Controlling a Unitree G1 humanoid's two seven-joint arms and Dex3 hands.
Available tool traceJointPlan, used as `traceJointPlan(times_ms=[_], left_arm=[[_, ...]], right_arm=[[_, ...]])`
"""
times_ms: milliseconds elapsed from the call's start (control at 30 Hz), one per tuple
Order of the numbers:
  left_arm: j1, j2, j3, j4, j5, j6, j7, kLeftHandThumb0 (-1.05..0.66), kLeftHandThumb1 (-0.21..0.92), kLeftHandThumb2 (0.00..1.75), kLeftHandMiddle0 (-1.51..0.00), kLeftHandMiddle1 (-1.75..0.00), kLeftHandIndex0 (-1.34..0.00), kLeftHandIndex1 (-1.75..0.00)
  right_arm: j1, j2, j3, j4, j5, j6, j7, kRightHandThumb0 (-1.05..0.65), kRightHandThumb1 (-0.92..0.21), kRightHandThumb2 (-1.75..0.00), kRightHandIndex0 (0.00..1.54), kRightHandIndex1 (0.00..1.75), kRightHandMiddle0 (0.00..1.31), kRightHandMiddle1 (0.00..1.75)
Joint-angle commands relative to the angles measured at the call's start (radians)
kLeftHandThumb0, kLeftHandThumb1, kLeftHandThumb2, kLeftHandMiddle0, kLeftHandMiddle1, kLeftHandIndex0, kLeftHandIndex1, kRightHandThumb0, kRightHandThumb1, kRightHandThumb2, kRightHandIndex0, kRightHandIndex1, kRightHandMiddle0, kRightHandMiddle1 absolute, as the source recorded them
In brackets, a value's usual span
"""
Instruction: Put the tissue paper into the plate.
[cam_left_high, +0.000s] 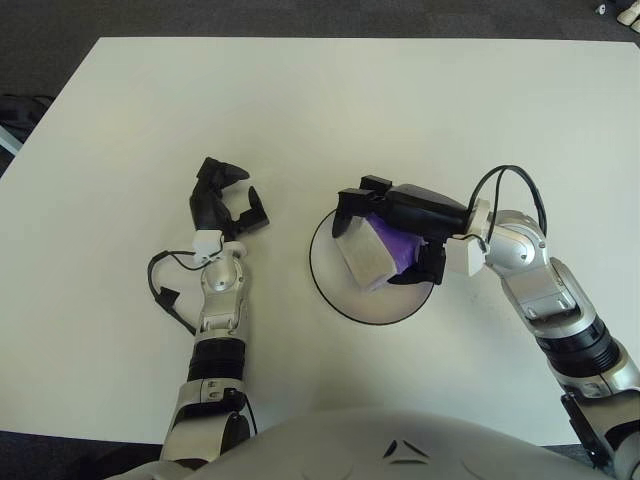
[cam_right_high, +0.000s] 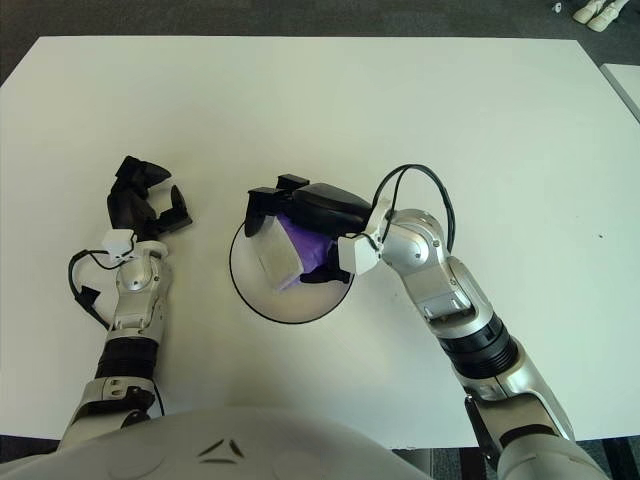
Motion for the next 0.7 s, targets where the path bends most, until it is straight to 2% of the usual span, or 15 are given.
traceJointPlan(times_ms=[0,167,400,667], left_arm=[[0.055,0.01,-0.011,0.054,0.072,-0.018,0.048,-0.01,0.16,1.49,-0.65,-1.69,-0.6,-1.74],[0.054,0.018,-0.021,0.067,0.096,-0.038,0.074,-0.01,0.16,1.47,-0.69,-1.65,-0.57,-1.75],[0.055,0.025,-0.029,0.076,0.11,-0.044,0.09,-0.01,0.16,1.46,-0.72,-1.61,-0.56,-1.75],[0.056,0.03,-0.036,0.076,0.085,-0.042,0.073,-0.01,0.16,1.45,-0.73,-1.58,-0.56,-1.75]], right_arm=[[0.022,-0.008,-0.001,0.032,0.011,-0.073,-0.008,-0.92,-0.69,-0.68,0.01,0.06,0.01,0.08],[0.022,-0.002,-0.005,0.042,0.059,-0.068,0.012,-0.97,-0.71,-0.61,0.0,0.01,0.0,0.01],[0.002,0.009,-0.001,0.019,0.118,0.013,0.049,-0.98,-0.66,-0.57,0.0,0.0,0.0,0.0],[-0.001,0.01,-0.023,0.008,0.132,0.019,0.046,-0.97,-0.59,-0.59,0.0,0.0,0.0,0.0]])
